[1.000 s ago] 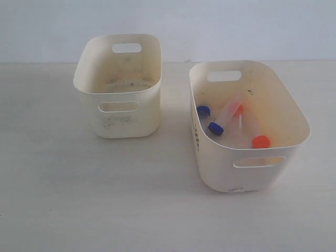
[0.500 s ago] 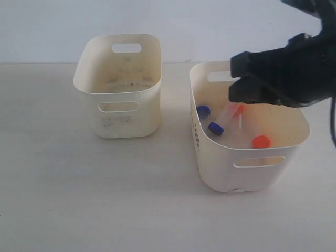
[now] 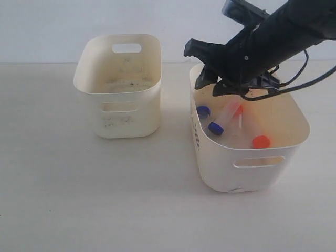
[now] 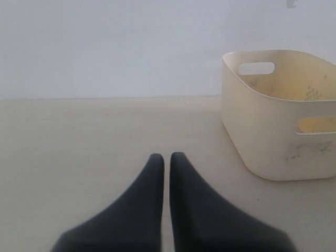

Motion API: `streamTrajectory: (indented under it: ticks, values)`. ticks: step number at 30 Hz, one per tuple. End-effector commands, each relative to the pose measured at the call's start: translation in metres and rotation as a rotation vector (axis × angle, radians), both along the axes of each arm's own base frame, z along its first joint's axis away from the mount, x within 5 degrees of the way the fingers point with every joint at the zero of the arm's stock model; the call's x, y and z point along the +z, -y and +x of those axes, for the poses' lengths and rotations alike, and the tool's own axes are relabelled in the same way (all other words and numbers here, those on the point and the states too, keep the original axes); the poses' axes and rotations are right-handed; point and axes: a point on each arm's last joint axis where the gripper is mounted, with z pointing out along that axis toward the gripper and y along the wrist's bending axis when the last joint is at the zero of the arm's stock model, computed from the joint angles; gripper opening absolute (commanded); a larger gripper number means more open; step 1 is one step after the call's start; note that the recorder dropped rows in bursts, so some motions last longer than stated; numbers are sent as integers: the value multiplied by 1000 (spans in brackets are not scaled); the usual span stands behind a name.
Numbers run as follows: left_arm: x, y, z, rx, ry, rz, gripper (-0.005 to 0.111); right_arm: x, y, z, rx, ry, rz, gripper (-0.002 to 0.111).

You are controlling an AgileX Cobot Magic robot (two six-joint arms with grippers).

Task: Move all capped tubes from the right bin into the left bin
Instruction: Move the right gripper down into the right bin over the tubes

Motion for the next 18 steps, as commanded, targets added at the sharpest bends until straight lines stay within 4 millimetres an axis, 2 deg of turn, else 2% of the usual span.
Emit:
streamTrajectory:
  ticks: [1, 4, 8, 12, 16, 17, 18]
  values:
    - [2, 0, 0, 1, 7, -16, 4, -5, 20, 11, -113, -59, -62, 39]
    - [2, 0, 0, 1, 7, -16, 4, -8, 28, 13, -146, -74, -108, 39]
    - [2, 0, 0, 1, 7, -16, 4, -17, 26, 19, -146, -66, -112, 39]
    - [2, 0, 0, 1, 7, -16, 4, -41, 31, 27, -172, -128, -144, 39]
    - [2, 0, 0, 1, 7, -16, 4, -47, 29, 34, -198, -87, -122, 40]
    - [2, 0, 0, 1, 7, -16, 4, -49, 29, 35, -199, -86, -122, 42]
    - [2, 0, 0, 1, 7, -16, 4, -53, 29, 36, -200, -92, -124, 54]
